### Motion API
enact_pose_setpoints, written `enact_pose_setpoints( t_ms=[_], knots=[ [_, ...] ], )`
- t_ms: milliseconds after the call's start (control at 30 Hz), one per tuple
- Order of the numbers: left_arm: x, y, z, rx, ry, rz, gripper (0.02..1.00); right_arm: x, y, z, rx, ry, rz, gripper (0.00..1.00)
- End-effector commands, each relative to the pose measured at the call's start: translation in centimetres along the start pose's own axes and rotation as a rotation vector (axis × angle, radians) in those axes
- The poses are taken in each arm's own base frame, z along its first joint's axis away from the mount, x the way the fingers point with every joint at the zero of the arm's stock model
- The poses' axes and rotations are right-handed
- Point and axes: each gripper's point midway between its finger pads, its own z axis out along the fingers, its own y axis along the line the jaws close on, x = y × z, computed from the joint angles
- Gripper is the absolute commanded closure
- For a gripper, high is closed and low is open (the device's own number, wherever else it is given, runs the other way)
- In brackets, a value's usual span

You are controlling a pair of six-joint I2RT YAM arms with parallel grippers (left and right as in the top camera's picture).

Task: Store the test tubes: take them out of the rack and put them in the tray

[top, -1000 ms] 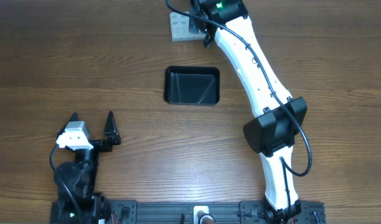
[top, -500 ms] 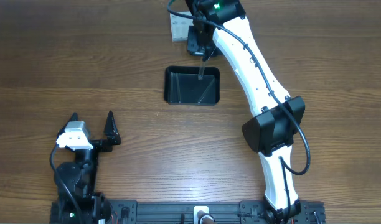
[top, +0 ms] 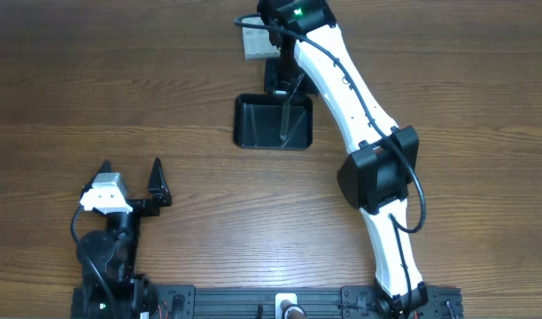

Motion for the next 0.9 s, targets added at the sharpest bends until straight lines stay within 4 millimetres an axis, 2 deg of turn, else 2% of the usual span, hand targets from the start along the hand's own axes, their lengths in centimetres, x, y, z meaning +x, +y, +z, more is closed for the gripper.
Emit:
enact_pose_setpoints(
  t_ms=[33,400,900],
  knots=[
    [0.1,0.3,0.0,-0.013,-0.001,0.015,0.020,0.0,-1.1,0.4,0.005,0.035,-0.004,0.991],
    [0.1,0.3,0.0,-0.013,-0.001,0.014,0.020,-0.9,-4.0,0.6,0.072,0.029,0.021,0.989],
    [0.1,0.3,0.0,-0.013,-0.001,0.014,0.023,-1.5,-4.3,3.2,0.094,0.060,0.028,0.991]
  ],
)
